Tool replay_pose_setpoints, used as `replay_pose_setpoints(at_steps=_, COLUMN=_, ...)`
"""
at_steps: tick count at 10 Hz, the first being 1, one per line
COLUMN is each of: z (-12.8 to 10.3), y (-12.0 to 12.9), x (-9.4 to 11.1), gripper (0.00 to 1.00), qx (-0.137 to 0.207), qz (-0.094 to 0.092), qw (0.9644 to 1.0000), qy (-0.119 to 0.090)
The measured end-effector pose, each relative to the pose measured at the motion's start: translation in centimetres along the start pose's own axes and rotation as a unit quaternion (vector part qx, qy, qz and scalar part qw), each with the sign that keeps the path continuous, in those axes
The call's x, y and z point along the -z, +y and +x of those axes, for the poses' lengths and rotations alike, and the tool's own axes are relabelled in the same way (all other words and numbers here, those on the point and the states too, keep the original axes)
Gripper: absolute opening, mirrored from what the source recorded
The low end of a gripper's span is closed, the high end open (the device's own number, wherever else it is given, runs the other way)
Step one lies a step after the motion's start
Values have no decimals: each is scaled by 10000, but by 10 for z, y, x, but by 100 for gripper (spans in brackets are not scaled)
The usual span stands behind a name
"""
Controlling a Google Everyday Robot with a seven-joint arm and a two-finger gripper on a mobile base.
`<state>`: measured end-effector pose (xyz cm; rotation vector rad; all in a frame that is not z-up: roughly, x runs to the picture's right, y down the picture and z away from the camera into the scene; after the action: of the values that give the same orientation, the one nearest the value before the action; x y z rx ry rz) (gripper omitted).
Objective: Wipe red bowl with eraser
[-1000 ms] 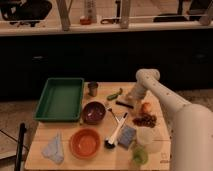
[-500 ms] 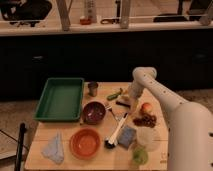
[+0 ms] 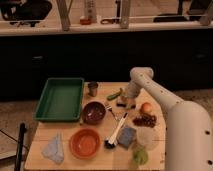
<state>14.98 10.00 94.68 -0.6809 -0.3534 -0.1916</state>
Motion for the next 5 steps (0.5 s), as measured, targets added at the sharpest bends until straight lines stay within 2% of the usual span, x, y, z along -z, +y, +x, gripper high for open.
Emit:
replay_pose_setpoints(at_steps=3, z=0, y=2, x=4, gripper=8, qx=68, qz=-5, qw=10000, qy=34)
replay_pose_setpoints(at_steps=4, z=-2, y=2, x=7, gripper=1, qx=165, qz=-7, qw=9998, qy=55)
replay_pose_setpoints(at_steps=5, z=-5, y=2, x=11, gripper=0, qx=301, qz=-7, qw=9995, qy=79)
